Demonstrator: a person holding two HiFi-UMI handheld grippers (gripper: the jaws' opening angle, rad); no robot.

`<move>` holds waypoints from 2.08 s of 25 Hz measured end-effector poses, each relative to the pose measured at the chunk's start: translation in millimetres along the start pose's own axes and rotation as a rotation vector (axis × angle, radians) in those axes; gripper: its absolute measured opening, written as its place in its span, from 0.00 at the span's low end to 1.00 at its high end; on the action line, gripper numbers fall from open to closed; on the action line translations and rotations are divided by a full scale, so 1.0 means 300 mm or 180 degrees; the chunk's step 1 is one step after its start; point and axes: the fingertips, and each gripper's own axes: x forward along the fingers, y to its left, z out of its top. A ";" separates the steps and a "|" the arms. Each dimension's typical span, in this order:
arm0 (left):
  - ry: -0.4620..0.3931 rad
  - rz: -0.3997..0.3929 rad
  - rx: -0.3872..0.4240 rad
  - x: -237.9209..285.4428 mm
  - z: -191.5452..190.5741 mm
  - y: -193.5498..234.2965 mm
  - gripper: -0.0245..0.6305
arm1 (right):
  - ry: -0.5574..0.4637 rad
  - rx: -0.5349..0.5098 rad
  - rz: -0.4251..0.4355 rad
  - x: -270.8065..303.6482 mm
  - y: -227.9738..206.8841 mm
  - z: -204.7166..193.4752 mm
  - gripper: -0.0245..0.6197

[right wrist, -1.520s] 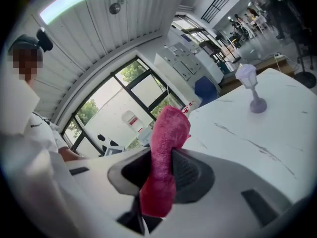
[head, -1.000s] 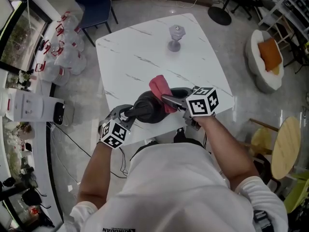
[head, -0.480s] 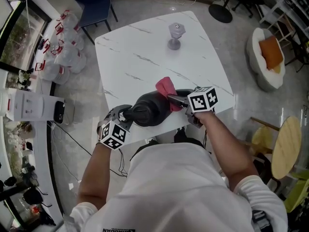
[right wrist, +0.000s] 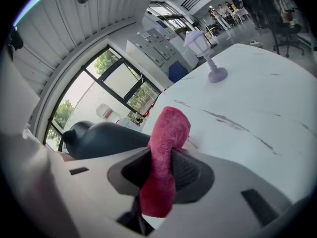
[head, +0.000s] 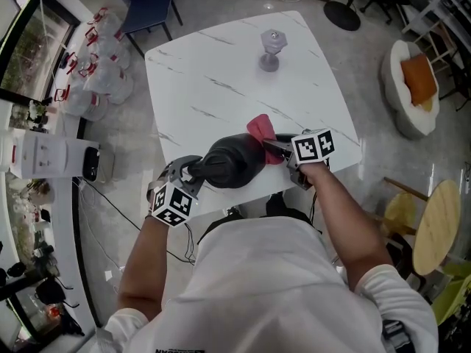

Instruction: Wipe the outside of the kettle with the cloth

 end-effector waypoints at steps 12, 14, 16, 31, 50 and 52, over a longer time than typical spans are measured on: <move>0.0083 -0.0014 0.0285 0.013 0.014 -0.001 0.21 | 0.0384 0.0110 -0.0340 0.008 -0.154 -0.119 0.22; 0.0100 -0.0013 0.0375 0.014 0.016 -0.006 0.21 | 0.0356 0.0096 -0.0325 -0.005 -0.150 -0.122 0.22; 0.0110 -0.0011 0.0461 0.015 0.020 -0.008 0.21 | 0.0306 0.0050 -0.0323 -0.024 -0.140 -0.107 0.22; 0.0115 0.0059 0.1173 0.009 0.090 -0.031 0.21 | 0.0291 -0.0803 0.0928 -0.169 0.423 0.152 0.22; 0.0144 0.0057 0.1887 0.024 0.157 -0.024 0.21 | 0.1159 -0.0929 0.0883 -0.019 0.353 0.065 0.22; 0.0150 0.0058 0.1873 0.025 0.158 -0.024 0.21 | 0.1161 -0.0843 0.0850 -0.009 0.316 0.060 0.22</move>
